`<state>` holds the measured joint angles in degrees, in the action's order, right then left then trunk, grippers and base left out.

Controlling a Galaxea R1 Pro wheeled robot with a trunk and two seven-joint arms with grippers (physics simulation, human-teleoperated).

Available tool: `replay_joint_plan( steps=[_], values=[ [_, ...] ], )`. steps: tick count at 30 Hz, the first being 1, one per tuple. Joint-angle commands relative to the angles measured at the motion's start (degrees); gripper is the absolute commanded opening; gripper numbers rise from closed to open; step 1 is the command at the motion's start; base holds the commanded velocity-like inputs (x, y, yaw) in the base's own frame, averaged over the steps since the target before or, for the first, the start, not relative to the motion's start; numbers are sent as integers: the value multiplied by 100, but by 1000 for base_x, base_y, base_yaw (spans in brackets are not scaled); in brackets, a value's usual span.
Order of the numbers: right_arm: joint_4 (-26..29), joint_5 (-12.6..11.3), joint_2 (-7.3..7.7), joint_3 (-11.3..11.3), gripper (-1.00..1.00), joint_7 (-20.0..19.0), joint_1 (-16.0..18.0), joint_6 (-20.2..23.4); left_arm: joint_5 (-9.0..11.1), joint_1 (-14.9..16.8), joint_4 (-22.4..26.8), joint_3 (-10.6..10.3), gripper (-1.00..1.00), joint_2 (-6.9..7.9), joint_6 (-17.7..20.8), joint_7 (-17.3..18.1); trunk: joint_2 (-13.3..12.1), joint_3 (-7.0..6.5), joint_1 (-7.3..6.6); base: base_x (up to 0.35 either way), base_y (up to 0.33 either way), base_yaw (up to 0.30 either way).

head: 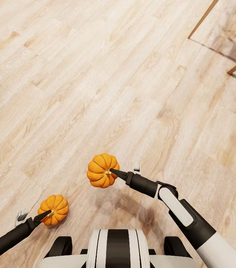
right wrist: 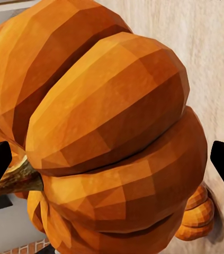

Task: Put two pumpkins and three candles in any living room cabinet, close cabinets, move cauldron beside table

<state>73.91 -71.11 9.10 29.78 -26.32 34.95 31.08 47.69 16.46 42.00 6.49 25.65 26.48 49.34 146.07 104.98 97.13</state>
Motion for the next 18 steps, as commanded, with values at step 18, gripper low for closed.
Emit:
replay_joint_plan(
  steps=[18],
  values=[
    [0, -44, 4, 8, -100, -4, 3, 21, -84, -2, -16, -7, -100, -2, -20, -179, -6, -108, -12, 0, 0, 0]
  ],
)
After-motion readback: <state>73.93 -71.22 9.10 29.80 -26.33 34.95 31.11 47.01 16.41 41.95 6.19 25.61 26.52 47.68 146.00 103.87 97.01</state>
